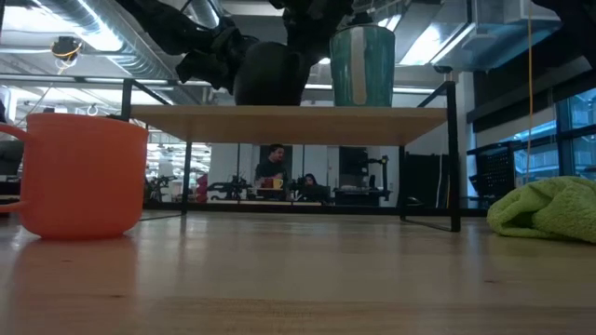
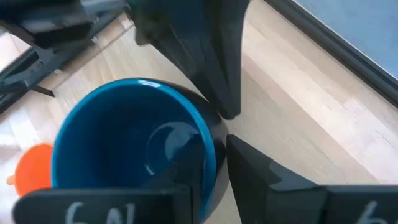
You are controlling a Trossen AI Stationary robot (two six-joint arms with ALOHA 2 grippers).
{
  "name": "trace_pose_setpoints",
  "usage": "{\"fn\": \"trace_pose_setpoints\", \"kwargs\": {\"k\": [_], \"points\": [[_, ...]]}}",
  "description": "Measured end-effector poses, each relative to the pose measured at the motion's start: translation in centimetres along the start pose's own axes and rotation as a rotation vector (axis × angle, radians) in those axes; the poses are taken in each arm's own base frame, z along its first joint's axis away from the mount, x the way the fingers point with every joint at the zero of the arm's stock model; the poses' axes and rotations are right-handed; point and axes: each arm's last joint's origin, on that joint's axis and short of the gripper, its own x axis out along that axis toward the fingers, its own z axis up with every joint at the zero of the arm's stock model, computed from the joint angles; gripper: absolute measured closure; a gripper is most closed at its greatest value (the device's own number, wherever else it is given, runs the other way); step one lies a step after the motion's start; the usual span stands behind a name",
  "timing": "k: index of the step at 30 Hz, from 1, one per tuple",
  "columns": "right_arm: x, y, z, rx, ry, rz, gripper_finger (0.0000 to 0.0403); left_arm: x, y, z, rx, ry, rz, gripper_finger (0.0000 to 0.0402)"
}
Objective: Stack small to large cups/mugs on shelf
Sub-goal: Put the black and blue mug on the shelf
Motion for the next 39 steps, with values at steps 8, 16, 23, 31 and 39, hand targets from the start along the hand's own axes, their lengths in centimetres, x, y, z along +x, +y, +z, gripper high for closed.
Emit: {"fn": "trace_pose_setpoints", "kwargs": {"k": [8, 16, 23, 31, 39], "points": [[-1.2, 0.3, 0.9, -0.014, -0.049, 0.027, 0.033, 0.0, 0.0, -0.1, -0.005, 0.01, 0.005, 0.0401], [-1.7, 0.3, 1.0, -0.021, -0.056, 0.027, 0.033, 0.0, 0.0, -0.1, -0.005, 0.01, 0.004, 0.0401], [-1.7, 0.4, 1.2, -0.019, -0.084, 0.014, 0.033, 0.0, 0.0, -0.2, 0.007, 0.014, -0.006, 0.0401], [-1.7, 0.4, 1.2, -0.022, -0.083, 0.012, 0.033, 0.0, -0.2, -0.3, 0.001, 0.021, -0.032, 0.0401], [-1.7, 0.4, 1.2, -0.018, -0.083, 0.012, 0.033, 0.7, -0.7, -0.3, 0.036, 0.028, -0.06, 0.0401]]}}
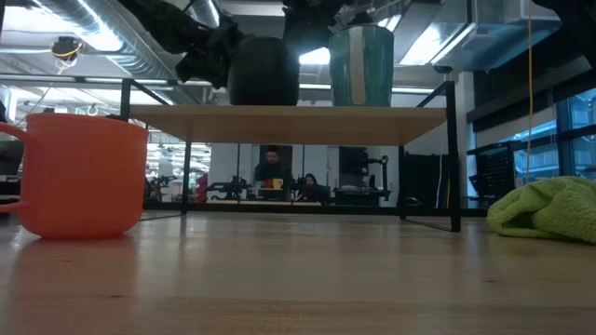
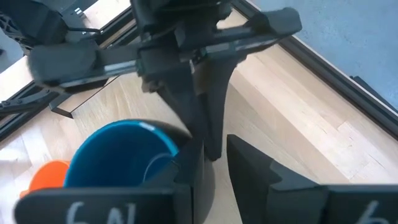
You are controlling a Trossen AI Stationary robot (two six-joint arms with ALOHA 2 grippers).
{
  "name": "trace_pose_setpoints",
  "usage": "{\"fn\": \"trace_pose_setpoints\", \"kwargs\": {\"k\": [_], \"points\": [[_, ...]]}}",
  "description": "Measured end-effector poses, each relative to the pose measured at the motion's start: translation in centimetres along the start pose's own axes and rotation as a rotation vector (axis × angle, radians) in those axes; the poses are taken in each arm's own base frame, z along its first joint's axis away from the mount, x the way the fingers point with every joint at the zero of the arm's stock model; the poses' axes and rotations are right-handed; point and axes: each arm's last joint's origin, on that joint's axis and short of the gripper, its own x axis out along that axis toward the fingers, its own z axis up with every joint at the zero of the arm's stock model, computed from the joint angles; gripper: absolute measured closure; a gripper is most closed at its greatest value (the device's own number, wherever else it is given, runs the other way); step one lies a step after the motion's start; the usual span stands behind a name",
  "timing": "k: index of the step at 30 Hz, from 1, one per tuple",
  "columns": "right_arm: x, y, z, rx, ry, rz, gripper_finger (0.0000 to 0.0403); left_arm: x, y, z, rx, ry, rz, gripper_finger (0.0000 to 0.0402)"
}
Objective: Stack small to large cups/mugs on shelf
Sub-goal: Put the black and blue mug on the shelf
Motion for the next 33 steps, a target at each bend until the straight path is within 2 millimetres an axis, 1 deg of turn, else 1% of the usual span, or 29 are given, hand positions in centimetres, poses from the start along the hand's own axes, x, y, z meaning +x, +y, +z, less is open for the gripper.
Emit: {"fn": "trace_pose_setpoints", "kwargs": {"k": [5, 8, 10, 14, 17, 20, 24, 27, 30, 33], "points": [[0.0, 0.0, 0.0, 0.004, 0.001, -0.001, 0.033, 0.5, -0.4, 0.1, 0.011, 0.005, -0.015, 0.0401], [0.0, 0.0, 0.0, 0.005, 0.001, -0.001, 0.033, 0.3, -0.2, 0.0, 0.018, 0.007, 0.013, 0.0401], [0.0, 0.0, 0.0, 0.005, 0.001, -0.001, 0.033, -0.2, 0.2, 0.0, 0.013, 0.0, 0.035, 0.0401], [0.0, 0.0, 0.0, 0.0, 0.002, -0.001, 0.033, -1.9, 1.4, -0.1, -0.021, -0.024, 0.092, 0.0401], [-0.1, -0.1, -0.1, -0.007, 0.016, -0.008, 0.033, -3.2, 1.7, -0.1, -0.061, -0.04, 0.12, 0.0401], [-0.5, -0.3, 0.0, -0.028, 0.033, -0.02, 0.033, -4.3, 1.1, 0.1, -0.076, -0.045, 0.136, 0.0401], [-1.6, -1.1, 0.5, -0.043, 0.043, -0.067, 0.0337, -5.1, -0.8, 0.1, -0.1, 0.003, 0.147, 0.0401], [-2.2, -1.6, 0.8, -0.039, 0.048, -0.088, 0.0352, -4.9, -1.8, -0.4, -0.125, 0.082, 0.184, 0.0401], [-2.3, -1.8, 0.8, -0.036, 0.058, -0.086, 0.0369, -4.5, -2.8, -0.7, -0.148, 0.135, 0.173, 0.0401], [-2.2, -1.8, 0.7, -0.034, 0.076, -0.077, 0.038, -4.1, -3.3, -1.0, -0.164, 0.19, 0.206, 0.0401]]}}
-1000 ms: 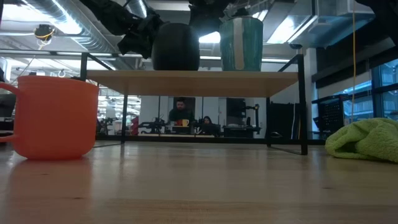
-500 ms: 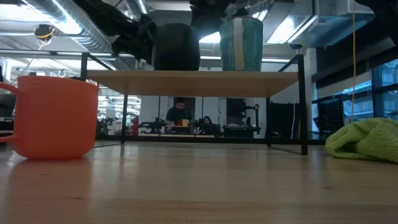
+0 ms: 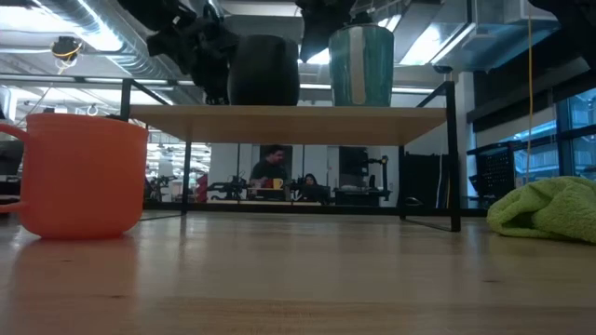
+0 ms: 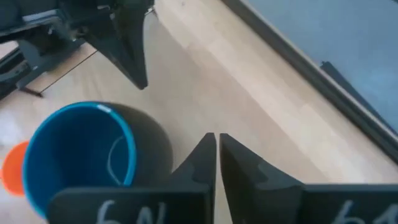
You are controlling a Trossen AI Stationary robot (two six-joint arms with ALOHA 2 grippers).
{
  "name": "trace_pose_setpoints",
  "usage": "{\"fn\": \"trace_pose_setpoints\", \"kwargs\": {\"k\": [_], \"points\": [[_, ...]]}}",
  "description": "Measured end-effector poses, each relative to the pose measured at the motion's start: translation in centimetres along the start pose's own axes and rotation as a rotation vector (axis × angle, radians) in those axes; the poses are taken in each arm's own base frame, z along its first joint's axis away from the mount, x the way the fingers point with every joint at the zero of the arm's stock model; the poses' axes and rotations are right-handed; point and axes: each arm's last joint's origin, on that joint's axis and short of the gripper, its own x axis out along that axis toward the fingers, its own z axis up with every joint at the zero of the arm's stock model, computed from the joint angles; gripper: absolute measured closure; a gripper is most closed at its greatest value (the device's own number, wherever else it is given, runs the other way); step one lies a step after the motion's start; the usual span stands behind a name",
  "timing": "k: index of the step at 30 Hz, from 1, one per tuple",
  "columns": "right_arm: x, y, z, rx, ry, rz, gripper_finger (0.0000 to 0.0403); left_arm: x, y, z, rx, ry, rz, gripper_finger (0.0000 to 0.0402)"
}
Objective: Stack small to large cups/mugs on shelf
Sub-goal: Put the black and blue mug on the shelf
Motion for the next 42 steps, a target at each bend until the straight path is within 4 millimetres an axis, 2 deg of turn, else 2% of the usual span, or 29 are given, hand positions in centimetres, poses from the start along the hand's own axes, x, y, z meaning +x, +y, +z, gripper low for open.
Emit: {"fn": "trace_pose_setpoints", "kwargs": {"k": [9, 21, 32, 42], "points": [[0.1, 0.0, -0.2, 0.002, 0.021, 0.013, 0.0383, -0.1, -2.0, -0.1, -0.032, 0.034, -0.015, 0.0401], [0.2, 0.1, -0.3, 0.011, 0.049, 0.057, 0.0383, -1.5, -5.4, -0.3, -0.073, 0.048, -0.008, 0.0401], [2.2, -0.5, 0.1, 0.024, 0.103, 0.131, 0.0389, -0.6, -6.6, -0.3, -0.09, 0.075, -0.035, 0.0401], [2.3, -0.1, 0.0, 0.024, 0.136, 0.215, 0.0389, -0.5, -6.6, 0.0, -0.061, 0.062, 0.016, 0.0401]]}}
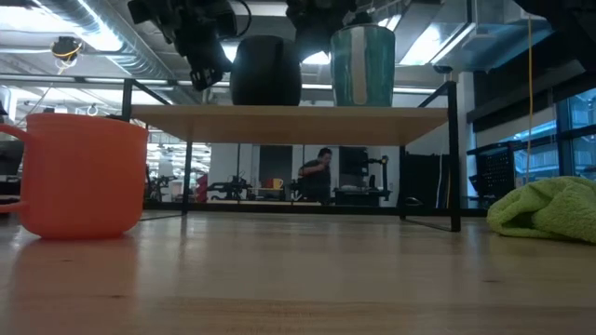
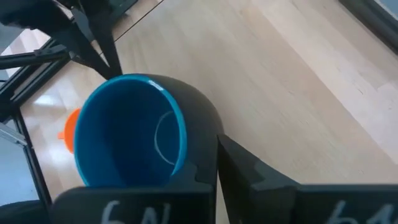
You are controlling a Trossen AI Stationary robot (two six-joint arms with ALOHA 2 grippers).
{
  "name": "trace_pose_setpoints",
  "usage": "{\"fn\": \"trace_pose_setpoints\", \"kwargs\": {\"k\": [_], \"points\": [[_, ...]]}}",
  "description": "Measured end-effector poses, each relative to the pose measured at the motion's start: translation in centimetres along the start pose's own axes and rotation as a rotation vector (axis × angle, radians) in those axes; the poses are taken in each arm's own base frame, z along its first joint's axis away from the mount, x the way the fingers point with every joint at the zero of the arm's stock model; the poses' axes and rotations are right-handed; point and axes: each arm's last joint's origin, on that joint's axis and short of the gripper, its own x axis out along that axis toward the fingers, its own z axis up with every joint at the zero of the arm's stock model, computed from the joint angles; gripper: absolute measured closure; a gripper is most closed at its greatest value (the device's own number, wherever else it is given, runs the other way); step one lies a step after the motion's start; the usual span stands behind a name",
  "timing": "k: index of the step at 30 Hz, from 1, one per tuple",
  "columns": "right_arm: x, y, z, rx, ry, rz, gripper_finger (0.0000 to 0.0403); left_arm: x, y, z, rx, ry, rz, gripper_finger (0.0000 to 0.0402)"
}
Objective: Stack small to large cups/mugs on shelf
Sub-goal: Put the black and blue mug on the shelf
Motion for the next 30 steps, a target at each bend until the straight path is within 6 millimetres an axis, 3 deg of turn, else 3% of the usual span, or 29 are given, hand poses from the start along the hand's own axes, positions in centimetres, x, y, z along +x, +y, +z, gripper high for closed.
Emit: {"fn": "trace_pose_setpoints", "kwargs": {"k": [19, 30], "points": [[0.1, 0.9, -0.5, 0.004, 0.024, 0.019, 0.0389, 2.2, 1.4, 0.3, 0.002, 0.037, -0.02, 0.0401], [0.0, 1.1, -0.9, 0.01, 0.057, 0.035, 0.0389, 2.3, 1.5, 0.5, 0.032, 0.022, -0.016, 0.0401]]}}
